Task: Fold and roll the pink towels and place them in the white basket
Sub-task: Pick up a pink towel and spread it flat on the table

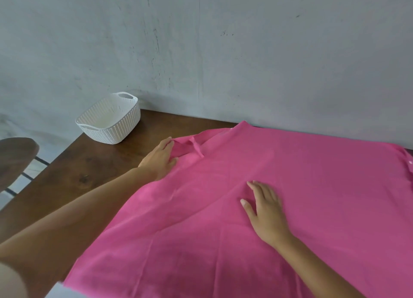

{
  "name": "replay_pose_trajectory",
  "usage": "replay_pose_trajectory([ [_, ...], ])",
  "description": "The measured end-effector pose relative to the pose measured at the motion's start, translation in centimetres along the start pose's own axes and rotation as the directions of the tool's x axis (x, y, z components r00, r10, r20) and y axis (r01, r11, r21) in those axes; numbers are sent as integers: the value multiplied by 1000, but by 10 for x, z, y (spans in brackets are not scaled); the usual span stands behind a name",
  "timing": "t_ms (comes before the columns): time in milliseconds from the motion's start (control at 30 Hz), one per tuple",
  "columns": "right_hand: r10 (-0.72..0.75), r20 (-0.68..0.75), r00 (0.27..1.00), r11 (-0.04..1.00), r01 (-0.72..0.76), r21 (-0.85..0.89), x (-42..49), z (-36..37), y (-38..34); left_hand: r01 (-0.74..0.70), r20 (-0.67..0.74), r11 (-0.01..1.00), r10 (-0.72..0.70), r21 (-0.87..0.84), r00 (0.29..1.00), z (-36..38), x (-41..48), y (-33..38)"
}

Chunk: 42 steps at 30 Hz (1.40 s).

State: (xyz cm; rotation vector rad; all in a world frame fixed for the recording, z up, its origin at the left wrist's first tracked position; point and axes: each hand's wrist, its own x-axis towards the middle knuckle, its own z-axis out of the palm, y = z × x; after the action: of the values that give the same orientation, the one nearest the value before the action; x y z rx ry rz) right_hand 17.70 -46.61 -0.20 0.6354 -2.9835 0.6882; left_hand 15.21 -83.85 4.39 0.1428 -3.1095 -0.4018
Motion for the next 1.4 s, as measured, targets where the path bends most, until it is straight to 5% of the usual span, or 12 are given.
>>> replay_pose_trajectory([
  [433, 78, -34, 996, 984, -83, -160, -1, 12, -5, 195, 80, 968, -185, -160, 980, -8, 91, -59],
  [567, 95, -31, 995, 978, -99, -185, -1, 11, -8, 208, -161, 927, -267, -311, 950, -4, 98, -60],
  [667, 109, -24, 994, 975, -111, -195, -1, 11, -9, 75, -341, 953, -177, -292, 923, 5, 101, -58],
  [800, 127, -31, 991, 972, -131, -195, -2, 11, -10, -65, -251, 985, 23, -161, 968, 25, 104, -61],
  [1000, 137, -24, 990, 970, -139, -199, -2, 11, -10, -107, -80, 989, 99, -103, 992, 33, 133, -77],
  [1400, 188, 1, 982, 958, -183, -220, -1, 8, -13, 22, -13, 1000, -22, -7, 1000, 23, 176, -99],
])
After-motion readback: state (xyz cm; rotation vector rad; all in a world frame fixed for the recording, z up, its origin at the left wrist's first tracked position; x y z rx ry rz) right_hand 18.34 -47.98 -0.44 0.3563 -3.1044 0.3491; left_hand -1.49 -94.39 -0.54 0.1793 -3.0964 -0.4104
